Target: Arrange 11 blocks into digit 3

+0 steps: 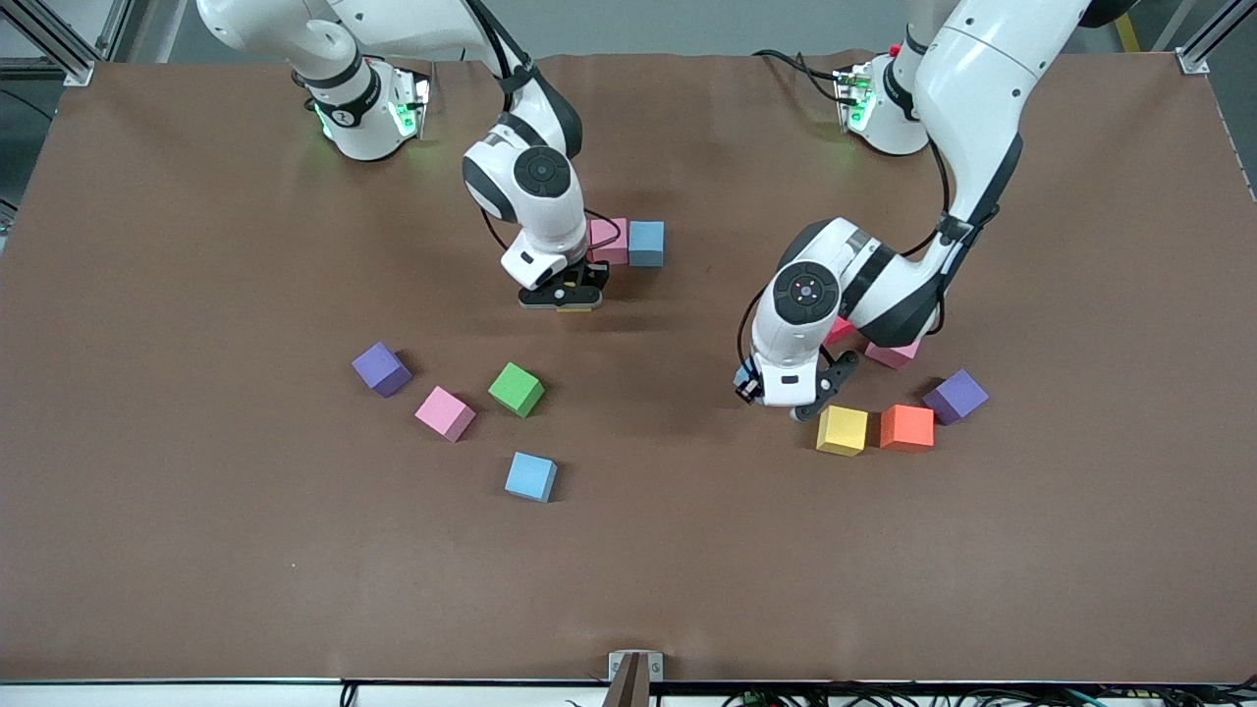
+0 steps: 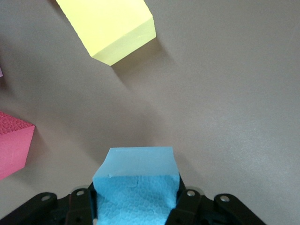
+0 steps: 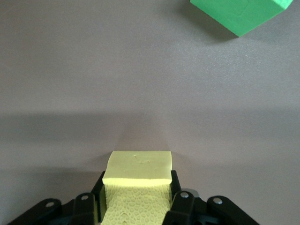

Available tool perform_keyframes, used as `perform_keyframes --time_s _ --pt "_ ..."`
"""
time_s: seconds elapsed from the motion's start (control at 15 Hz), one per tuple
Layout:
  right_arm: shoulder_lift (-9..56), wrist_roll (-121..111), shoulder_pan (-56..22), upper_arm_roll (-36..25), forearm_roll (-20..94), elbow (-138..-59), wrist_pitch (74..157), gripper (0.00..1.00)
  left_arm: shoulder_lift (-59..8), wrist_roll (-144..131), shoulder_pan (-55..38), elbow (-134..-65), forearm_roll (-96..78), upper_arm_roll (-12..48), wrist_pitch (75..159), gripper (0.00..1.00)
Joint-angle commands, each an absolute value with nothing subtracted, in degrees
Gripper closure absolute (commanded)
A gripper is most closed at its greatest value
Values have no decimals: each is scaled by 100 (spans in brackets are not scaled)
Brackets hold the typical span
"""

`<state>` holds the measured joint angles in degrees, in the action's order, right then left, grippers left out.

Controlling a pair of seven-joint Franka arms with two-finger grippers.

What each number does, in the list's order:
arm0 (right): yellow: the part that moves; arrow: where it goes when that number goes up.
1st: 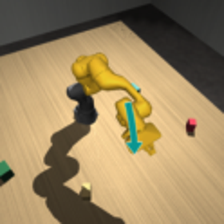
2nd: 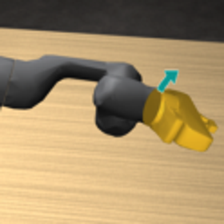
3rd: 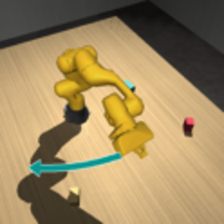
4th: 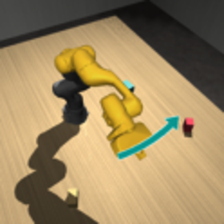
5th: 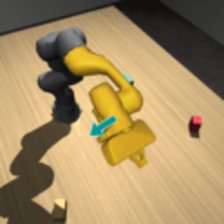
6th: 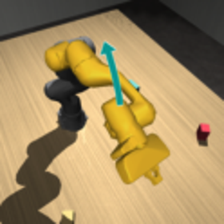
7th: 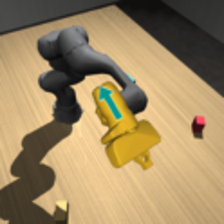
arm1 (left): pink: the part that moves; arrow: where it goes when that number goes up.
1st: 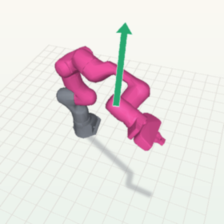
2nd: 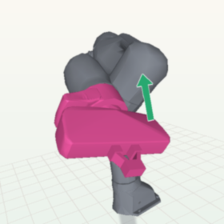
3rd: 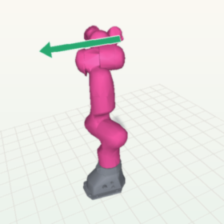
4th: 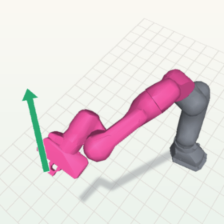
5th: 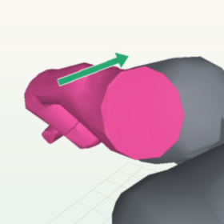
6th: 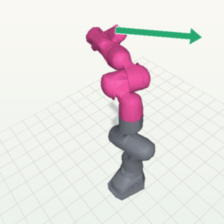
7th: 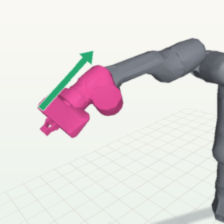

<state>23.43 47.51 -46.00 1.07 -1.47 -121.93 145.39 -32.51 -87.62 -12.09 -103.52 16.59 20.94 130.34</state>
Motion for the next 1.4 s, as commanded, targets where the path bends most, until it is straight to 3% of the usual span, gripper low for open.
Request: perform_keyframes --time_s 0.0,1.33 --pt "2408 4676 -4439 176 -149 -12304 14607 95 -3261 -8692 -1195 -10292 1556 2109 12946 56" --pt "2136 4597 -4474 431 114 -12700 14739 95 -3261 -8684 -1204 -10283 1564 2109 12938 56"
